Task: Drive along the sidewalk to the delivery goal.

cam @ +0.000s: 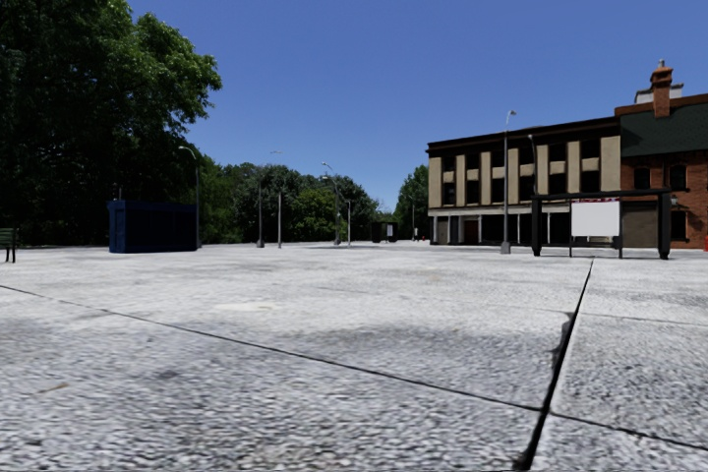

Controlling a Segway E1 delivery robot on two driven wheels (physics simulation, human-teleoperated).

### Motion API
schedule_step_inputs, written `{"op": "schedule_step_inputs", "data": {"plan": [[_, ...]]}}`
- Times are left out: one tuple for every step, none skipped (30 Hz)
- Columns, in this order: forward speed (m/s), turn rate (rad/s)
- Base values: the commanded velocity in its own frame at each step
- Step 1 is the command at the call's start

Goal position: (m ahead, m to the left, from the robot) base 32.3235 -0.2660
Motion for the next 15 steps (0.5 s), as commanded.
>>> {"op": "schedule_step_inputs", "data": {"plan": [[2.00, 0.00], [2.00, 0.00], [2.00, 0.00], [2.00, 0.00], [2.00, 0.00], [2.00, 0.00], [2.00, 0.00], [2.00, 0.00], [2.00, 0.00], [2.00, 0.00], [2.00, 0.00], [2.00, 0.00], [2.00, 0.00], [2.00, 0.00], [2.00, 0.00]]}}
